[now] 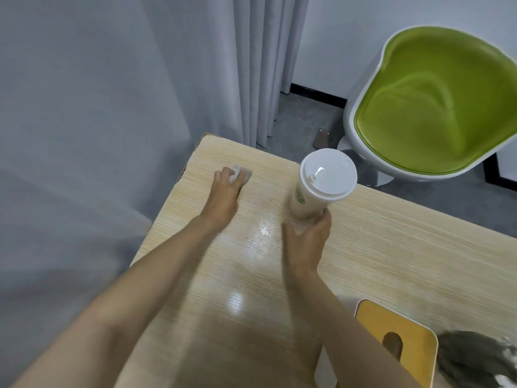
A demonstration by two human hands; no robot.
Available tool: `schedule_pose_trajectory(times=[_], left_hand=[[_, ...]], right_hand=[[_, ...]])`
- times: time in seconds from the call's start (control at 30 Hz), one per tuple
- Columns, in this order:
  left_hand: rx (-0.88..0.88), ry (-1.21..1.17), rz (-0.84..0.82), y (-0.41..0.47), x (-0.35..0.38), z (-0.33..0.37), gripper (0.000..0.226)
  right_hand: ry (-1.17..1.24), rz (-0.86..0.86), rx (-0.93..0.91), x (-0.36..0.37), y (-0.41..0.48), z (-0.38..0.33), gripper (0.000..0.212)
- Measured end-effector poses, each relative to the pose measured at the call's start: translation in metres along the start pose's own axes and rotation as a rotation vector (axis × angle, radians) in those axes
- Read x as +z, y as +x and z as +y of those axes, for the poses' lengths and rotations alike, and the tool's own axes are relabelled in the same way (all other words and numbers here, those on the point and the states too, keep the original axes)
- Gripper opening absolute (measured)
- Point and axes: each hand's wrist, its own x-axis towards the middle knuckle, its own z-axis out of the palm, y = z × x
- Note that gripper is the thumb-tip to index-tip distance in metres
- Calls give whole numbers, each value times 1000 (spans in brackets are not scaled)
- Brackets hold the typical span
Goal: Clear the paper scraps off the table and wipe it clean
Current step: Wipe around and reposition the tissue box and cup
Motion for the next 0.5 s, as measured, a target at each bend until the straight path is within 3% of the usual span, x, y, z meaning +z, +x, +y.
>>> schedule_pose_trajectory(times=[0.07,0.1,0.23,0.27,0.33,0.43,0.5], left_hand=[[147,137,-101,6,-7,-30,54],[102,147,-84,13,-14,-45,47],[-430,46,279,44,-29,-65,30],[-466,14,325,44,-30,-49,23],[-372,19,323,42,-24,-22,29],[-51,88,166,45,-13,-22,33],[-106,72,74,55,-18,-35,28]], right_hand=[[-284,-49,9,5,-22,11,87],[-390,-77,5,7,-31,15,86],[-581,-138,-6,12,-46,21,83],[-600,-148,-4,12,-45,21,82],[-625,-160,-6,11,-45,23,81],[-641,-170,-16,13,-47,24,78],[-638,-178,-20,15,-47,23,77]])
